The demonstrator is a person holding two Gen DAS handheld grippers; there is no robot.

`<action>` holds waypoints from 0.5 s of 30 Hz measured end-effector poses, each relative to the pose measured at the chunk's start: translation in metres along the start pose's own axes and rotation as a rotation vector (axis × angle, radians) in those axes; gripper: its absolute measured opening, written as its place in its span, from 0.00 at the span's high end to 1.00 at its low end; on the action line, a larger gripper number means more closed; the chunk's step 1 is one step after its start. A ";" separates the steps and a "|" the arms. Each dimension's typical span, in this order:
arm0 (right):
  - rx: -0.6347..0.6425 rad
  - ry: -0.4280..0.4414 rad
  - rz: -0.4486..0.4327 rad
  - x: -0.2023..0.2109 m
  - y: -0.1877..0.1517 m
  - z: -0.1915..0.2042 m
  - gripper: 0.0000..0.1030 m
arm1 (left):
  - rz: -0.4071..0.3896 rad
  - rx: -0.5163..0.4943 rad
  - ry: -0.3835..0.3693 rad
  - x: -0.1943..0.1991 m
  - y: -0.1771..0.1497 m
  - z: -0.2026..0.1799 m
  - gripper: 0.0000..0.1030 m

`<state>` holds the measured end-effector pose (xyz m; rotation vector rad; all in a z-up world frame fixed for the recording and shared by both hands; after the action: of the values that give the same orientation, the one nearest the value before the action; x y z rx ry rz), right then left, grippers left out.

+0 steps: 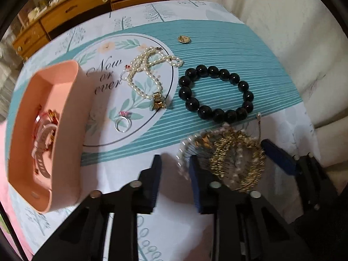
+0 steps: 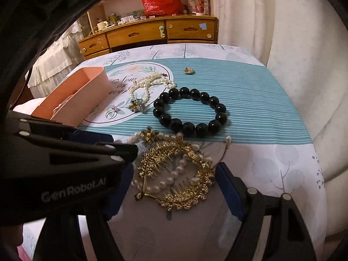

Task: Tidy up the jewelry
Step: 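Grasp the pearl bracelet with the left tool while the right tool grasps the gold bracelet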

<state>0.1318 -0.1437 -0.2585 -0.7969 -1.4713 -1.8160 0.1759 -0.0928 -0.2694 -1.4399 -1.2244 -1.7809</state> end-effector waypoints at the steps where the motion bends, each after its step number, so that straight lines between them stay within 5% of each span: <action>1: 0.010 0.000 0.004 0.000 0.001 0.000 0.28 | 0.000 -0.019 0.008 -0.001 0.002 -0.001 0.88; 7: 0.009 0.023 0.022 0.002 0.001 -0.002 0.31 | 0.003 -0.017 -0.016 -0.001 0.002 -0.006 0.95; 9: -0.004 0.014 0.016 0.004 0.003 -0.008 0.66 | -0.001 0.007 -0.034 0.000 0.000 -0.004 0.95; 10: -0.018 0.020 0.019 0.004 0.004 -0.011 0.72 | -0.005 0.021 -0.050 0.000 -0.001 -0.004 0.95; 15: -0.022 0.033 0.034 0.006 0.005 -0.014 0.75 | -0.012 0.028 -0.059 0.003 -0.001 -0.006 0.95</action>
<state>0.1312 -0.1590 -0.2530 -0.7943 -1.4109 -1.8138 0.1713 -0.0968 -0.2674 -1.4816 -1.2849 -1.7342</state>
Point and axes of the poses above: each gripper's, at about its wrist camera, not at the fingertips, and x roughly against the way its jaws point, z to its left, y to its top, the point moved 6 cm from there along -x, roughly the way its jaws point, and after that the axes turned 12 degrees about -x, right-handed, at the moved point
